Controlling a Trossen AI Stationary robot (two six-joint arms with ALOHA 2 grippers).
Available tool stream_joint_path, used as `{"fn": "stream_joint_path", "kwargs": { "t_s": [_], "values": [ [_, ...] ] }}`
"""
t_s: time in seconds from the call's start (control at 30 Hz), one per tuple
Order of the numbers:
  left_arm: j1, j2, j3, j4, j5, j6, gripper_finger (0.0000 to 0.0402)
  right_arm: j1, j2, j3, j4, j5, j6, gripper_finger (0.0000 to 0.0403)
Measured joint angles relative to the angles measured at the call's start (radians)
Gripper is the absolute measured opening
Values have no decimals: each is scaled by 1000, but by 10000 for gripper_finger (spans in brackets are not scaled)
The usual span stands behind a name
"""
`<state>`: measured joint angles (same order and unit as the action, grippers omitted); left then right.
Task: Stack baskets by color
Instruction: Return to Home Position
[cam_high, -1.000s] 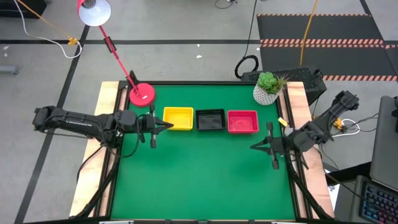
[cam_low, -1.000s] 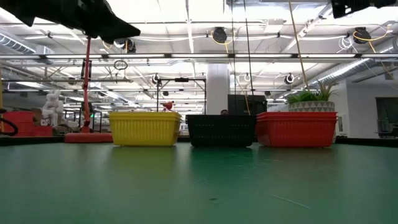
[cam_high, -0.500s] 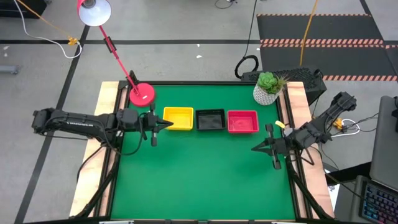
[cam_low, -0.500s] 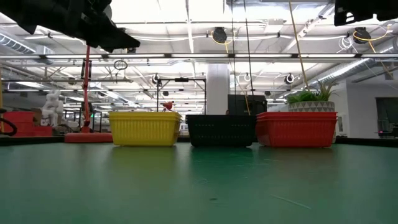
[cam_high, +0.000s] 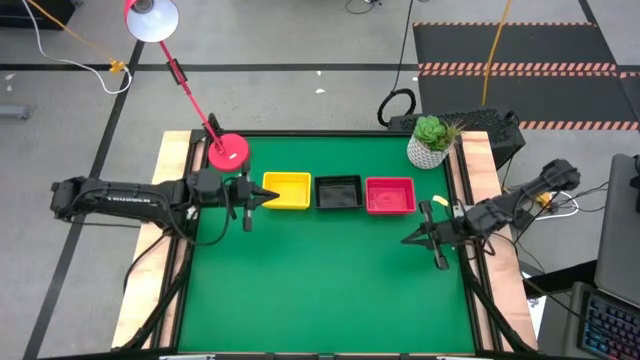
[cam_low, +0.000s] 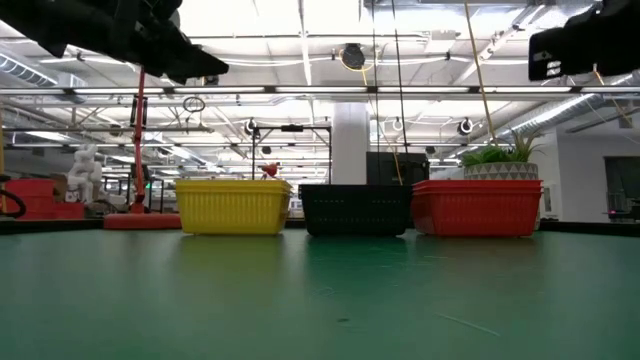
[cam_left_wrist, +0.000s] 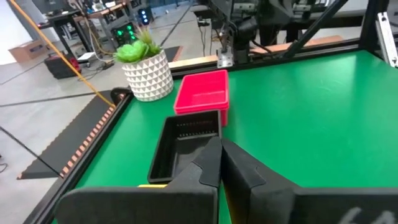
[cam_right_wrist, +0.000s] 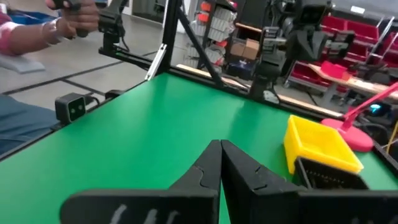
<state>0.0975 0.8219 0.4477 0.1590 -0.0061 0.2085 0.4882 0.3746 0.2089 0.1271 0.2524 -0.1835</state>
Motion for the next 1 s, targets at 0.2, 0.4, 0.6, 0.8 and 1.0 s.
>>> {"fn": "stream_joint_path", "kwargs": {
  "t_s": [0.2,0.4,0.6,0.8,1.0],
  "values": [
    [20,0,0,1,36,-2,3,-64,-4,-40,37,-61,13,0],
    [20,0,0,2,36,-12,15,-135,-4,-71,52,-158,24,0],
    [20,0,0,-5,36,-16,3,-194,-18,-100,57,-208,40,0],
    [20,0,0,-7,36,-16,15,-241,-57,-138,56,-267,41,0],
    [20,0,0,-14,36,-20,4,-286,-114,-154,36,-287,43,0]
  ]
}}
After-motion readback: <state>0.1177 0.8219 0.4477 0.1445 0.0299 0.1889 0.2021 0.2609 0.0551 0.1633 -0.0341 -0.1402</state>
